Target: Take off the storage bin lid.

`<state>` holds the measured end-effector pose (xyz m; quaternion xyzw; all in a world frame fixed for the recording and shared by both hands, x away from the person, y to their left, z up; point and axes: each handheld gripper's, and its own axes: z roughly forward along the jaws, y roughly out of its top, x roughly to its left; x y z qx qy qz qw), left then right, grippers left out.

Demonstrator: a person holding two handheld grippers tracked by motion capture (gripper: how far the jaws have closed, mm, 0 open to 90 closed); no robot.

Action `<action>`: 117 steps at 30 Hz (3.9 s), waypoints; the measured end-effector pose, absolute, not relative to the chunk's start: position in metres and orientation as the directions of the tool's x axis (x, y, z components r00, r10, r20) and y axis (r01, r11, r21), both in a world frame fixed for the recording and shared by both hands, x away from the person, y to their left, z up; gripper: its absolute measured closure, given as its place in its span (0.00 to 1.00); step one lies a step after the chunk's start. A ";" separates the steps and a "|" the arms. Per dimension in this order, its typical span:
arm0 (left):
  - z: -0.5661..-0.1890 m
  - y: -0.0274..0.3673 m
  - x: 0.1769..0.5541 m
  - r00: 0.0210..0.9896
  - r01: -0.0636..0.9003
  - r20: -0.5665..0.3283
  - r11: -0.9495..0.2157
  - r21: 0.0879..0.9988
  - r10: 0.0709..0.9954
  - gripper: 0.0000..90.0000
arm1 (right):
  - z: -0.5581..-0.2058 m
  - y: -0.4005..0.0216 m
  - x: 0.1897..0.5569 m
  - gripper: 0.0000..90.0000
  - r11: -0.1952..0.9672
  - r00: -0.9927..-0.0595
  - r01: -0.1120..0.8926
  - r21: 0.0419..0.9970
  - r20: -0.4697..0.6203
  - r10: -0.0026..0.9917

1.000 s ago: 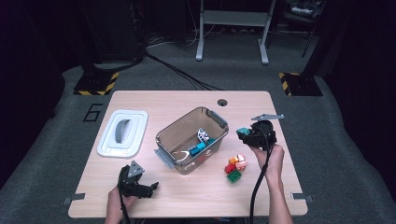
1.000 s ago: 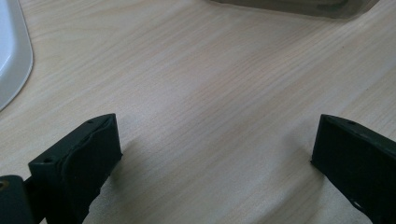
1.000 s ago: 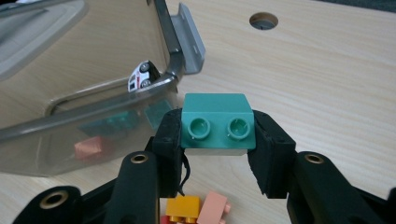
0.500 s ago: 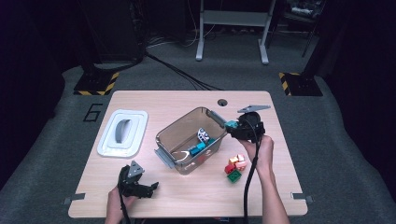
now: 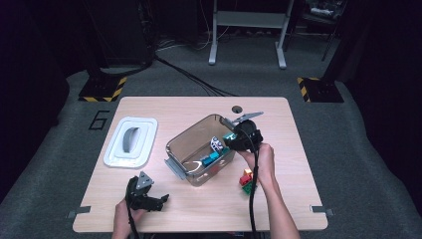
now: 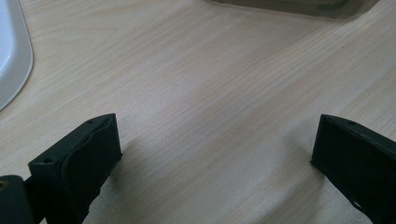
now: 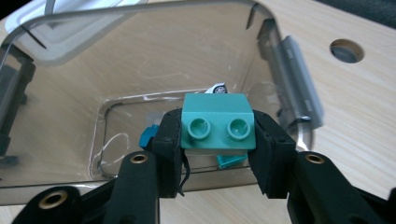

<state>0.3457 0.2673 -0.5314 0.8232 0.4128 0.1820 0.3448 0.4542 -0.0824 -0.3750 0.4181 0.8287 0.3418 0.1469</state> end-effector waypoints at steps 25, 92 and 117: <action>-0.531 0.267 0.346 0.593 0.554 0.015 -0.421 0.719 0.805 0.01 | -0.381 -0.077 0.449 0.48 0.455 -0.621 0.613 0.645 0.037 0.783; -0.532 0.267 0.345 0.589 0.558 0.009 -0.414 0.719 0.808 0.01 | -0.495 -0.181 0.409 0.23 0.277 -0.409 0.733 0.621 0.078 0.909; -0.532 0.267 0.345 0.589 0.557 0.009 -0.414 0.719 0.808 0.01 | -0.494 -0.178 0.410 0.48 0.329 -0.451 0.717 0.614 0.049 0.891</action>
